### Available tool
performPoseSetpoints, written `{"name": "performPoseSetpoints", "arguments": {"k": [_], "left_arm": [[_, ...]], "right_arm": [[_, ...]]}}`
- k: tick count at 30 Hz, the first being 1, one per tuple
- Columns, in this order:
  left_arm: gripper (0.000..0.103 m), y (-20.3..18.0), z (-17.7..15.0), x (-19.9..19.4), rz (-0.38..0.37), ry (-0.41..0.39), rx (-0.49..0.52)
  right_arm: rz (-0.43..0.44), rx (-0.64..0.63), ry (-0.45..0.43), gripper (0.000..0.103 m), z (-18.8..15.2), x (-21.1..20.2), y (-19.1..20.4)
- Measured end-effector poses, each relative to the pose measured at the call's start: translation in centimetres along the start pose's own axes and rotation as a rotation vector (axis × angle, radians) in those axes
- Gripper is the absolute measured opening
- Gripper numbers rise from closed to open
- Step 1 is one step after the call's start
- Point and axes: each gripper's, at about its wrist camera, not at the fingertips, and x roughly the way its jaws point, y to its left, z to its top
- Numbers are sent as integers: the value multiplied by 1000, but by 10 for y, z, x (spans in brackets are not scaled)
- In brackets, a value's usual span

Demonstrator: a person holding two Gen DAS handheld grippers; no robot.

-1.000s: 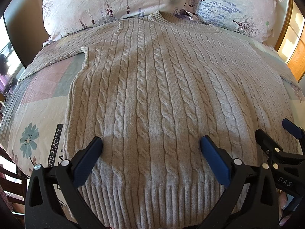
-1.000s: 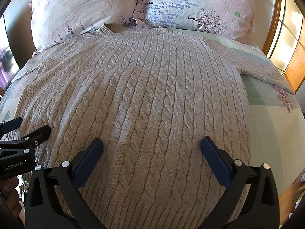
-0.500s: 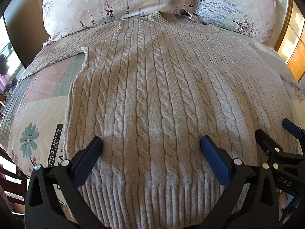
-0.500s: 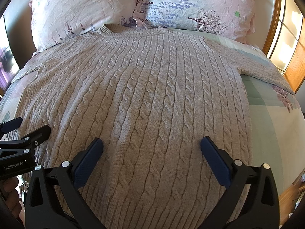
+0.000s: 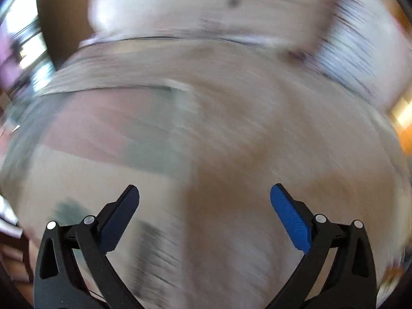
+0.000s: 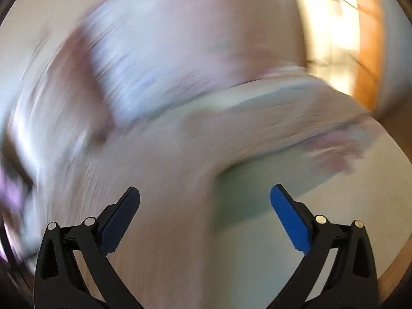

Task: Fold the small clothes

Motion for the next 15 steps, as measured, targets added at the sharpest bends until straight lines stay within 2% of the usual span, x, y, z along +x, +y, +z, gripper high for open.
{"name": "performPoseSetpoints", "arguments": {"k": [1,3,5,7,9,10,13,14,15], "left_arm": [[101,14,11,6,20,-2,-37],[101,44,29,16,11,-23,-111],[101,83,49,30,6,-48,-203],[101,111,61,43,-6,-61,-256],[101,132,70,53,-13,-47,-300],[101,144,75,51,-25,-83,-301],[101,159,86,51,20,-137,-281],[101,165,92,52,28,-140,-284],[101,171,94,53,33,-140,-295]], "right_arm": [[-12,85,-13,95,22,8,-25],[-101,233,-42,74,64,22,-81],[-180,347,-49,65,89,38,-122],[-212,429,-31,59,101,55,-150],[-246,479,-9,48,106,67,-167],[-263,505,2,46,107,75,-173],[-271,528,-12,36,107,85,-182],[-280,516,-15,26,108,89,-183],[-288,509,-15,9,108,94,-182]]}}
